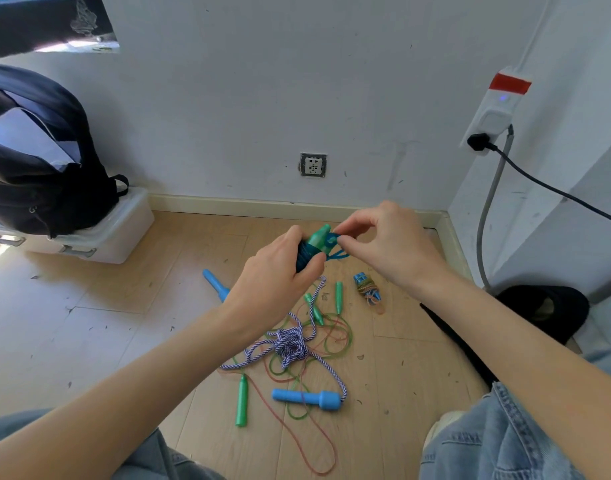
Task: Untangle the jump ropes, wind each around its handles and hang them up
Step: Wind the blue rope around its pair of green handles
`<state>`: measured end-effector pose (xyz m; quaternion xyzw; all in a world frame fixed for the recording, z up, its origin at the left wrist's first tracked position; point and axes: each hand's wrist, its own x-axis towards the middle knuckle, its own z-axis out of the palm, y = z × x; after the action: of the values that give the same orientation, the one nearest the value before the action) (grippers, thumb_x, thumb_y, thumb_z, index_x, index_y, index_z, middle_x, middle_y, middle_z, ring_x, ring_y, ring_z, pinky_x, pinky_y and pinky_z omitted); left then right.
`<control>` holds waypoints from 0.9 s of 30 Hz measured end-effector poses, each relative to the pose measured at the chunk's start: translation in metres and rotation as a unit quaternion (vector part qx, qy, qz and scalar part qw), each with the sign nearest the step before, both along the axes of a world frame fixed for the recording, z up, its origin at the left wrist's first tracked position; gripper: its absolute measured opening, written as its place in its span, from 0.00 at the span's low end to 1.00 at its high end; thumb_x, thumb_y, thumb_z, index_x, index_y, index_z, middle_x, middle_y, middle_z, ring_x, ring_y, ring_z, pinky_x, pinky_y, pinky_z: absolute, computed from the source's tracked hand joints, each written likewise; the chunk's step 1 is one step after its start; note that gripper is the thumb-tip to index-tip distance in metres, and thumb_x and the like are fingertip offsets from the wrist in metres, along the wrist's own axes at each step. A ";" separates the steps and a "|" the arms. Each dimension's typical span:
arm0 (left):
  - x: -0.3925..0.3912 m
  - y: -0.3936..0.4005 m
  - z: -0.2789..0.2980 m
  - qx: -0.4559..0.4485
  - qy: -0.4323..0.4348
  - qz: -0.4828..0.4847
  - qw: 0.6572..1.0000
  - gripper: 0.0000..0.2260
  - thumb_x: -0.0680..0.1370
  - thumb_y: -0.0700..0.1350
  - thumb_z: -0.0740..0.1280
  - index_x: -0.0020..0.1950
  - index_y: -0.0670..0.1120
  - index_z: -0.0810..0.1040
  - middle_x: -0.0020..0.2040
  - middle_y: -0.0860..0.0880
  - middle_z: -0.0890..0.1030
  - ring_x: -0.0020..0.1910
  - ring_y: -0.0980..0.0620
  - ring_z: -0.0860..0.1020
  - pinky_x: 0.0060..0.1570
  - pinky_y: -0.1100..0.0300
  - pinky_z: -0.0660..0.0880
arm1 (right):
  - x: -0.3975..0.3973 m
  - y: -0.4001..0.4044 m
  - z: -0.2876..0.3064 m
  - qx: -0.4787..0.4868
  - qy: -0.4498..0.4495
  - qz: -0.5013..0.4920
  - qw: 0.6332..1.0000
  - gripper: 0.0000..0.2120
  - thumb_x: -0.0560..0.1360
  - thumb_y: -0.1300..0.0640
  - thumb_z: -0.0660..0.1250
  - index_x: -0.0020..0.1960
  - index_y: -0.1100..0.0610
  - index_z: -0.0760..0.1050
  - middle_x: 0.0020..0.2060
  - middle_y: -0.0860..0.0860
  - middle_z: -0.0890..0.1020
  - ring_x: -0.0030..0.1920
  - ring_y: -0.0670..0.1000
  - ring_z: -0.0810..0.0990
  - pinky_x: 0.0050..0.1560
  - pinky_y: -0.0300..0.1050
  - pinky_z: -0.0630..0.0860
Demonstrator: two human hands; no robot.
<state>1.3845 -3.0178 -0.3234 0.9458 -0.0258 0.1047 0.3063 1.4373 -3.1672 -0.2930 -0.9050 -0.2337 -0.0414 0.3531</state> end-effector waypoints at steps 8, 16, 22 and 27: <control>0.002 0.000 -0.003 0.037 -0.016 -0.021 0.999 0.09 0.77 0.54 0.60 0.44 0.49 0.66 0.34 0.55 0.69 0.30 0.58 0.68 0.28 0.65 0.59 | -0.003 0.005 -0.007 -0.004 -0.086 -0.014 0.996 0.02 0.71 0.60 0.69 0.41 0.57 0.81 0.34 0.47 0.80 0.45 0.47 0.71 0.38 0.36 0.61; 0.005 0.024 0.000 0.075 0.073 -0.186 0.977 0.08 0.76 0.50 0.63 0.51 0.47 0.73 0.36 0.56 0.73 0.33 0.57 0.71 0.33 0.65 0.66 | 0.006 -0.009 -0.008 -0.020 0.227 0.116 0.967 0.08 0.68 0.60 0.72 0.41 0.47 0.80 0.36 0.49 0.81 0.36 0.40 0.77 0.39 0.35 0.74; 0.007 0.028 0.000 0.195 0.042 -0.245 0.949 0.10 0.78 0.50 0.62 0.56 0.48 0.72 0.49 0.53 0.74 0.44 0.55 0.72 0.46 0.58 0.70 | 0.005 -0.012 -0.014 0.002 0.320 0.112 0.941 0.07 0.65 0.57 0.76 0.37 0.56 0.78 0.31 0.46 0.80 0.33 0.42 0.76 0.34 0.35 0.72; 0.007 0.031 -0.005 0.288 -0.051 -0.247 0.924 0.12 0.79 0.53 0.57 0.59 0.50 0.70 0.53 0.53 0.73 0.48 0.52 0.71 0.52 0.56 0.69 | 0.007 -0.014 -0.014 0.167 0.430 0.092 0.883 0.04 0.70 0.60 0.70 0.37 0.60 0.77 0.31 0.51 0.80 0.33 0.45 0.76 0.36 0.37 0.70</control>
<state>1.3919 -2.9871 -0.3285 0.9503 -0.3031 0.0618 0.0352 1.4440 -3.1808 -0.3070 -0.7361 -0.1310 0.3458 0.5670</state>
